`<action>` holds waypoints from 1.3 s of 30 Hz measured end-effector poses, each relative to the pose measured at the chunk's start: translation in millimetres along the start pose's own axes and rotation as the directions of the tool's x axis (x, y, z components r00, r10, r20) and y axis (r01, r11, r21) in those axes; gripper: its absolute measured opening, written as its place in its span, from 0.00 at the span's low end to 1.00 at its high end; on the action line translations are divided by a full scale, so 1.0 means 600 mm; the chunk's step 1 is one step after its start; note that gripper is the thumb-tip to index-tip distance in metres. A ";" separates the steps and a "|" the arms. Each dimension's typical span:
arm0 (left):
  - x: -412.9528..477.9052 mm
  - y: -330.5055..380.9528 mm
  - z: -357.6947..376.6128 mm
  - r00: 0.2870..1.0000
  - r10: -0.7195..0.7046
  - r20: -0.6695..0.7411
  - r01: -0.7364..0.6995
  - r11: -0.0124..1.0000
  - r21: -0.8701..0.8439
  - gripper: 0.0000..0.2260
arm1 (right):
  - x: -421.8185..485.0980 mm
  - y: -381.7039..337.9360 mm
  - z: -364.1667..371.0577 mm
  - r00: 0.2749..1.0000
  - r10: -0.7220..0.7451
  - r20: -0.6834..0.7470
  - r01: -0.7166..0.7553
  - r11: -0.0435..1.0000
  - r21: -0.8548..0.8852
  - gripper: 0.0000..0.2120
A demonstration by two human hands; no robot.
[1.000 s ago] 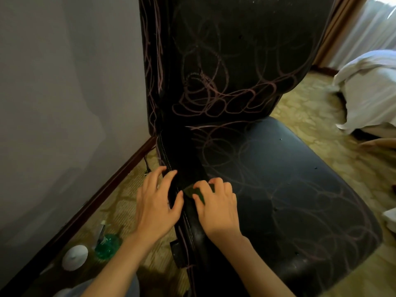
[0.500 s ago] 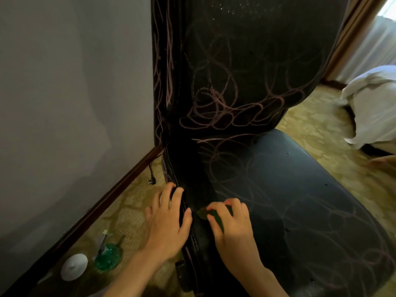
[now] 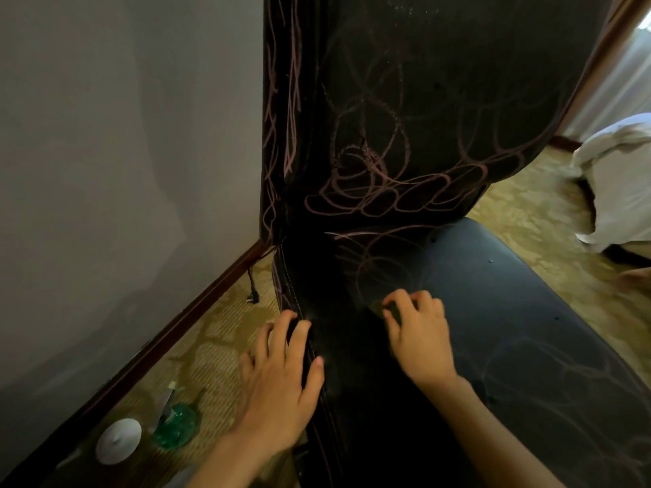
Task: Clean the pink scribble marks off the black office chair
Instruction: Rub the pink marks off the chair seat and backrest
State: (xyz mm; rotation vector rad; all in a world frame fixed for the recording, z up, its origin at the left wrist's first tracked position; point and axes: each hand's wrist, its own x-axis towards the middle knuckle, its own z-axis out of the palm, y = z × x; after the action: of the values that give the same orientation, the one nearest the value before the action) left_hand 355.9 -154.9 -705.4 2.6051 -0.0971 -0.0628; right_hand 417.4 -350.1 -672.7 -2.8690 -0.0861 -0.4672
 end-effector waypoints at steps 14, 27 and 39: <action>0.002 -0.004 0.000 1.000 -0.021 0.005 0.021 0.999 -0.034 0.35 | -0.081 -0.120 -0.016 0.979 -0.203 -0.005 0.202 0.972 0.122 0.11; 0.003 0.005 -0.006 0.994 0.043 -0.099 -0.047 0.998 -0.040 0.31 | -0.038 0.065 -0.051 0.983 0.154 0.103 -0.156 0.988 0.017 0.10; 0.006 0.008 -0.003 0.999 -0.034 -0.027 0.032 0.997 -0.067 0.34 | 0.030 -0.166 0.039 0.982 -0.173 -0.073 0.183 0.970 0.162 0.07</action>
State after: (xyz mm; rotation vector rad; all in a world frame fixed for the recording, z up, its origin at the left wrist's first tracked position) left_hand 359.4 -158.4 -701.2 2.5404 -0.0410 -0.0406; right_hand 432.2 -247.6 -666.7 -2.6914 -0.3589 -0.5486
